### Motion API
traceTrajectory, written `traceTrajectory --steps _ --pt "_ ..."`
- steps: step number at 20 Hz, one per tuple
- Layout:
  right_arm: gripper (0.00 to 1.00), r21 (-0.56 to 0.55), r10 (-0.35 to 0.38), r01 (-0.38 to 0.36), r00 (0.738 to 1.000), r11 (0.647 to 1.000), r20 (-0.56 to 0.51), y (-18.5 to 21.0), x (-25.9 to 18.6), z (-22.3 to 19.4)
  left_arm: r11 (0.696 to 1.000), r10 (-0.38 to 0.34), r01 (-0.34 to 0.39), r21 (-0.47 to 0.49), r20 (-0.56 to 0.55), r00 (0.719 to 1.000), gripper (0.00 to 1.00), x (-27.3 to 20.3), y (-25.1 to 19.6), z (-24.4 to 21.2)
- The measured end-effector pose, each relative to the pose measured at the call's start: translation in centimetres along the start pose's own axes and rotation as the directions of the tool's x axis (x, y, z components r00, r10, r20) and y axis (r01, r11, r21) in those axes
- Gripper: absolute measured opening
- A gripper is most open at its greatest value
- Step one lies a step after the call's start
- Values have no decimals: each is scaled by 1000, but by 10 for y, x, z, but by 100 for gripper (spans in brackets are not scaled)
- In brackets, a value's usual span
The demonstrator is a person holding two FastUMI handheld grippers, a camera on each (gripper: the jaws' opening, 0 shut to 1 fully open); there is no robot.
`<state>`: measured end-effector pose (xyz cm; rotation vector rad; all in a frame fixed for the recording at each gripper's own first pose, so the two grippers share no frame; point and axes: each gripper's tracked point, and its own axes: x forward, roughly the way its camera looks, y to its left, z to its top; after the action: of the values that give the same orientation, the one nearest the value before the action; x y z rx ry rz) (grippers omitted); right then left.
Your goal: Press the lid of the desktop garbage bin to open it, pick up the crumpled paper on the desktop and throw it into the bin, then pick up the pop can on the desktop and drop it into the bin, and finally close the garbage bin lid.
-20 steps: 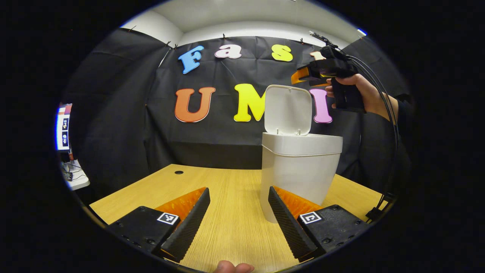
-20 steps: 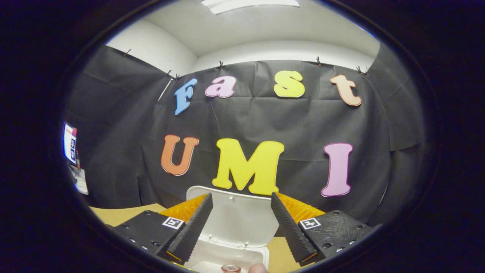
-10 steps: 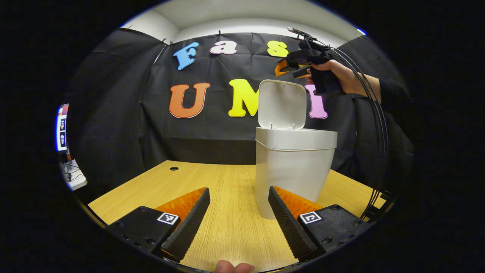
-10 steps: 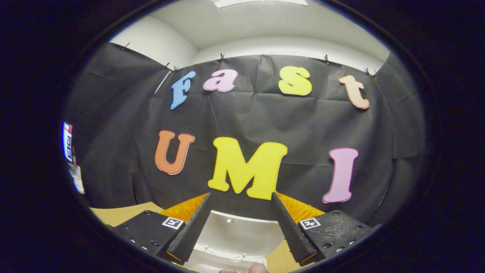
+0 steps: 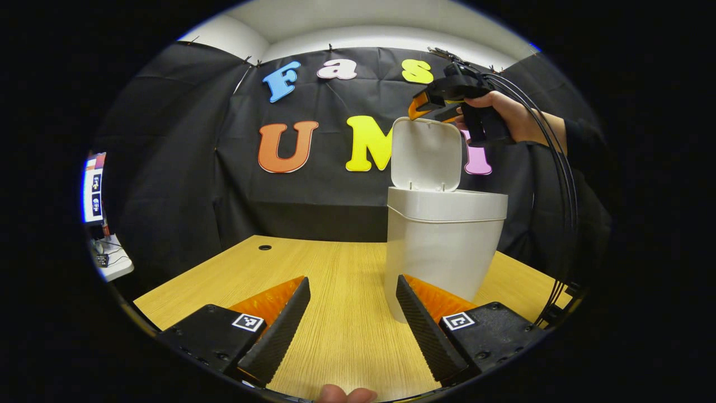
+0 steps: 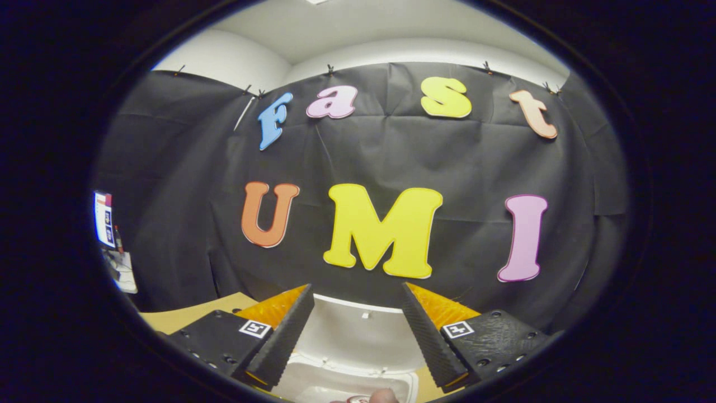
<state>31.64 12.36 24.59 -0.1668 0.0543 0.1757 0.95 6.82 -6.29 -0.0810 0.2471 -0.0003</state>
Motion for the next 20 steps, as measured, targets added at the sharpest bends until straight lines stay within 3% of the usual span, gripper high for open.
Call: traceTrajectory --steps 2,6,14,20 --pt "94 5 7 -7 1000 1000 -8 0 -4 -1 1000 4 -4 0 -3 1000 100 -1 0 -1" --pt "96 59 30 -28 999 998 -23 4 -23 -3 1000 -4 4 -3 -12 1000 100 -1 -3 -2" --pt "97 27 20 -18 997 999 -71 7 -48 -15 1000 -9 9 -9 -16 1000 100 -3 -4 -1" --pt "96 101 52 -42 993 994 -103 10 -61 -22 1000 20 -20 0 -9 1000 100 -6 8 3"
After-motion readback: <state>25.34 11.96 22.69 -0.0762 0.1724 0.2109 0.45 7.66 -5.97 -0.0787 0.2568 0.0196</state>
